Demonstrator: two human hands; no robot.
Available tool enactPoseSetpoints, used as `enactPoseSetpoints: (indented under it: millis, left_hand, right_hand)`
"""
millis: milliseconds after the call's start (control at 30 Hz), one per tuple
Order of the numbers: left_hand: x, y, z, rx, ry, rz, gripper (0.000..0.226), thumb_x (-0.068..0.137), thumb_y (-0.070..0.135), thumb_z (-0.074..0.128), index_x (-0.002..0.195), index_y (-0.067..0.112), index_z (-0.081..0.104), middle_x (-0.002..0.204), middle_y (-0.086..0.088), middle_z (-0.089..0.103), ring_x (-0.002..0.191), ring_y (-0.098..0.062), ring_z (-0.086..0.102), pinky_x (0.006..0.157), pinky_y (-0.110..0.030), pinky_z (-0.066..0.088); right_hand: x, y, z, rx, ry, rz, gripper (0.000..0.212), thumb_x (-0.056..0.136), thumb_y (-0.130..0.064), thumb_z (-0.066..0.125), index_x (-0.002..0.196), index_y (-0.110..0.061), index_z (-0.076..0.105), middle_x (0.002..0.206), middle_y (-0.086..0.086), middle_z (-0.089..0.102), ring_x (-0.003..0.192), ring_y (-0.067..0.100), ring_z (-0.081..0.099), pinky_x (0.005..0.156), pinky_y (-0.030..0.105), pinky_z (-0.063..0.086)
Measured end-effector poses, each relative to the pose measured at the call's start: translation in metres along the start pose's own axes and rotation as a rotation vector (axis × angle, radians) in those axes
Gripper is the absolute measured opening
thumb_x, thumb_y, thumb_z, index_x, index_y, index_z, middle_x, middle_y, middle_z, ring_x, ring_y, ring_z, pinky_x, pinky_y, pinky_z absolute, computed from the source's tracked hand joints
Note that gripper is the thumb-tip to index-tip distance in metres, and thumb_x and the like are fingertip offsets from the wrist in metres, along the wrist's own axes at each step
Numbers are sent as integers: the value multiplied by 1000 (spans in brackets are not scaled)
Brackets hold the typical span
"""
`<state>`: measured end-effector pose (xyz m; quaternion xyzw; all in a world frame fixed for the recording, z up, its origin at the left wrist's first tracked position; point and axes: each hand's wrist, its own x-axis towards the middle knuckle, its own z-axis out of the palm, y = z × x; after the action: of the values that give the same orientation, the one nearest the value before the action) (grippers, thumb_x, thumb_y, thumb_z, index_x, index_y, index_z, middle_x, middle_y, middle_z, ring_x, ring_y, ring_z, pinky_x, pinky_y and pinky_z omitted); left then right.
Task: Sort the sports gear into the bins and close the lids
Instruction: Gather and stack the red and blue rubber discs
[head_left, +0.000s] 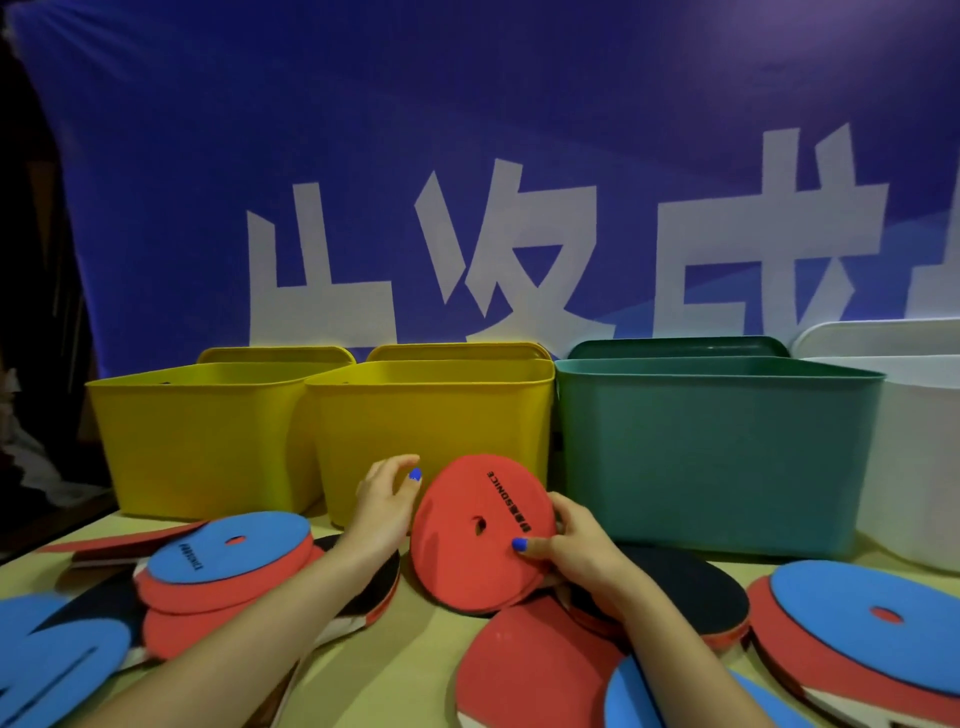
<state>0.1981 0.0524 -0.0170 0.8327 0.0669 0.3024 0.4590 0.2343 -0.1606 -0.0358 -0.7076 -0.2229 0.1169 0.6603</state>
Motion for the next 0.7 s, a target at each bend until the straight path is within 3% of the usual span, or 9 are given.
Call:
enactPoseSetpoints:
  millis: [133, 200, 333, 433, 533, 600, 700]
  left_hand:
    - [-9, -15, -41, 229, -94, 109, 26, 91, 10, 57, 84, 34, 59, 108, 3, 60, 112, -17, 51, 98, -36, 40]
    - [-15, -24, -64, 353, -123, 94, 28, 87, 9, 62, 78, 35, 58, 101, 4, 61, 106, -17, 54, 93, -33, 41]
    - [-24, -52, -111, 612, -115, 45, 18, 83, 20, 68, 98, 29, 63, 112, 3, 63, 112, -17, 55, 92, -29, 40]
    - [-29, -71, -139, 761, -158, -56, 46, 82, 37, 69, 123, 20, 59, 130, 3, 57, 122, -15, 50, 99, -30, 39]
    - [-29, -77, -160, 814, -53, -79, 43, 84, 42, 64, 122, 22, 59, 130, 2, 57, 121, -17, 51, 98, -34, 41]
    - [-28, -81, -174, 865, -20, -95, 39, 86, 43, 62, 120, 24, 60, 127, 2, 59, 119, -18, 52, 95, -35, 42]
    - [-24, -92, -193, 907, -17, -111, 35, 83, 46, 63, 113, 28, 65, 123, 3, 63, 114, -19, 55, 92, -37, 45]
  right_hand:
    - [0, -1, 0, -13, -1, -5, 37, 84, 7, 62, 113, -13, 51, 96, 9, 66, 68, 19, 70, 46, 28, 54]
    - [-2, -3, 1, -18, 1, -10, 36, 84, 9, 60, 113, -11, 51, 93, 9, 65, 58, 13, 69, 41, 24, 50]
    - [-6, -6, 4, -32, 10, -25, 36, 84, 13, 58, 113, -7, 50, 88, 11, 63, 44, 7, 63, 32, 17, 41]
    - [-6, -6, 5, -63, 20, -34, 37, 84, 11, 59, 115, -7, 51, 93, 15, 63, 47, 9, 64, 33, 18, 42]
    - [-6, -5, 5, -78, 37, -45, 35, 83, 12, 59, 112, -8, 53, 88, 14, 64, 44, 8, 62, 31, 17, 40]
    - [-5, -3, 4, -89, 46, -54, 35, 83, 9, 62, 111, -10, 56, 86, 14, 67, 47, 14, 63, 33, 22, 42]
    - [0, 3, 2, -95, 73, -49, 36, 80, 8, 65, 106, -17, 60, 87, 17, 70, 61, 28, 67, 54, 49, 53]
